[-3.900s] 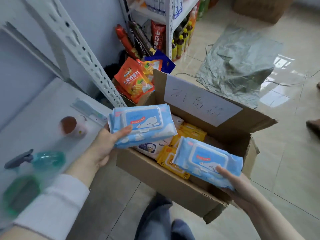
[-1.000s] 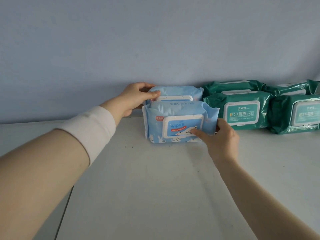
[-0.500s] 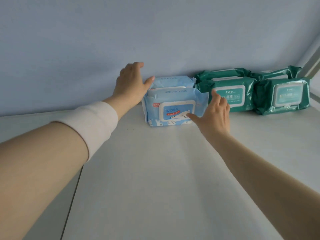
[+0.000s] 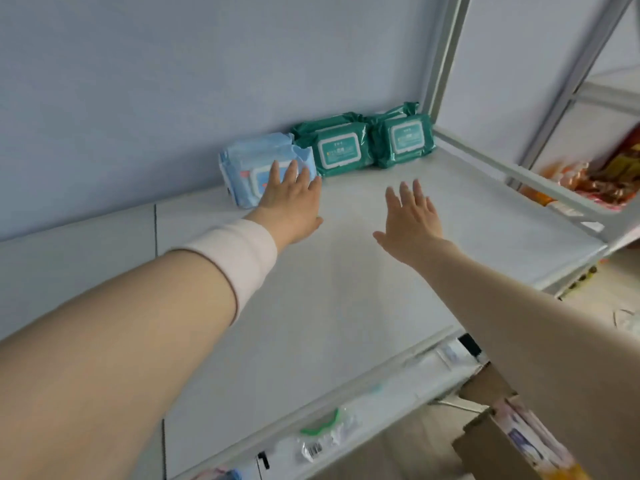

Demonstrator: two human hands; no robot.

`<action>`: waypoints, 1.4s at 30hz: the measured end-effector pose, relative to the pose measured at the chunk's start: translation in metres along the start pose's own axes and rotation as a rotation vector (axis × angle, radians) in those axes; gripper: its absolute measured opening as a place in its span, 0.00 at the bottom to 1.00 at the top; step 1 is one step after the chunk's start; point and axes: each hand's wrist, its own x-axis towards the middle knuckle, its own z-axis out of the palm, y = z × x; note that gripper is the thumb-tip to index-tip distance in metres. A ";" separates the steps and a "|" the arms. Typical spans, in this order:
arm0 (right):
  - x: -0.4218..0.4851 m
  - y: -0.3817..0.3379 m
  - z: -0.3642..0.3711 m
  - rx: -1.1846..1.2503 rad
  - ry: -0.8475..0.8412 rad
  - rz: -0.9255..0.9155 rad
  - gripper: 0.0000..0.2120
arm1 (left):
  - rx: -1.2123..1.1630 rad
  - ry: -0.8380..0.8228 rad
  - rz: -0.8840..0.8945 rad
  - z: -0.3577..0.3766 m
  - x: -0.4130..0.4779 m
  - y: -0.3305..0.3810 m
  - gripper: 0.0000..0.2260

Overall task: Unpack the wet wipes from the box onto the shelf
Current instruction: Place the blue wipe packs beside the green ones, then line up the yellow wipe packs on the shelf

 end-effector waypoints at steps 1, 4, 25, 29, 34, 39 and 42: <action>-0.015 0.018 0.000 -0.009 -0.025 0.021 0.37 | 0.007 -0.009 0.039 -0.006 -0.003 0.020 0.31; -0.060 0.078 -0.003 -0.020 -0.084 0.075 0.37 | -0.009 -0.027 0.125 -0.030 -0.008 0.085 0.30; -0.405 0.490 0.181 0.136 -0.705 0.744 0.26 | 0.000 -0.548 0.873 0.023 -0.066 0.612 0.19; -0.407 0.493 0.245 0.294 -0.781 0.812 0.31 | -0.065 -0.682 0.853 0.076 -0.038 0.657 0.21; -0.402 0.493 0.338 0.662 -0.857 0.985 0.40 | -0.145 -0.773 0.854 0.153 -0.020 0.711 0.24; -0.384 0.525 0.446 0.969 -0.678 1.243 0.48 | -0.228 -0.610 0.950 0.251 0.017 0.796 0.28; -0.378 0.537 0.498 1.172 -0.633 1.298 0.47 | -0.142 -0.589 1.040 0.294 0.043 0.837 0.34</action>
